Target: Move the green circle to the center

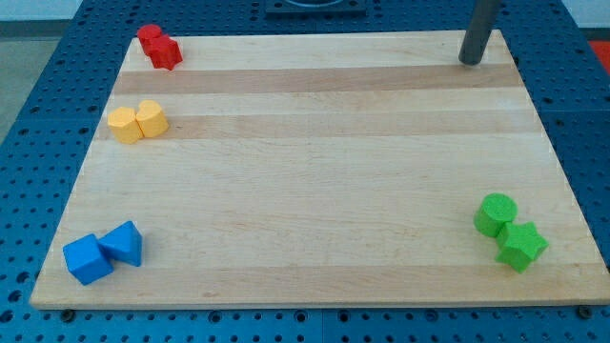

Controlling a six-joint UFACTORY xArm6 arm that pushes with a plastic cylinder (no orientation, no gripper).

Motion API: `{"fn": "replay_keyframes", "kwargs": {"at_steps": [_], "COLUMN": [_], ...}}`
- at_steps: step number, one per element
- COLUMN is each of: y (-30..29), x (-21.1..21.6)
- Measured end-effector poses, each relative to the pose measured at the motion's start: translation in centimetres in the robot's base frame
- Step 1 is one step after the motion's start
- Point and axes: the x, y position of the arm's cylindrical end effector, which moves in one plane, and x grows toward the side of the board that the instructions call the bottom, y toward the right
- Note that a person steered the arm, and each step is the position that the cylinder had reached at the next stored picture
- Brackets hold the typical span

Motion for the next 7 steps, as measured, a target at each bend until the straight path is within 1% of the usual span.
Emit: {"fn": "replay_keyframes", "kwargs": {"at_steps": [1,2,3,4,5,6,7], "y": [0.0,5.1,11.4,11.6,11.1,9.1,4.9], "x": [0.2,0.6,4.6,9.8,19.7,25.6,28.5]}}
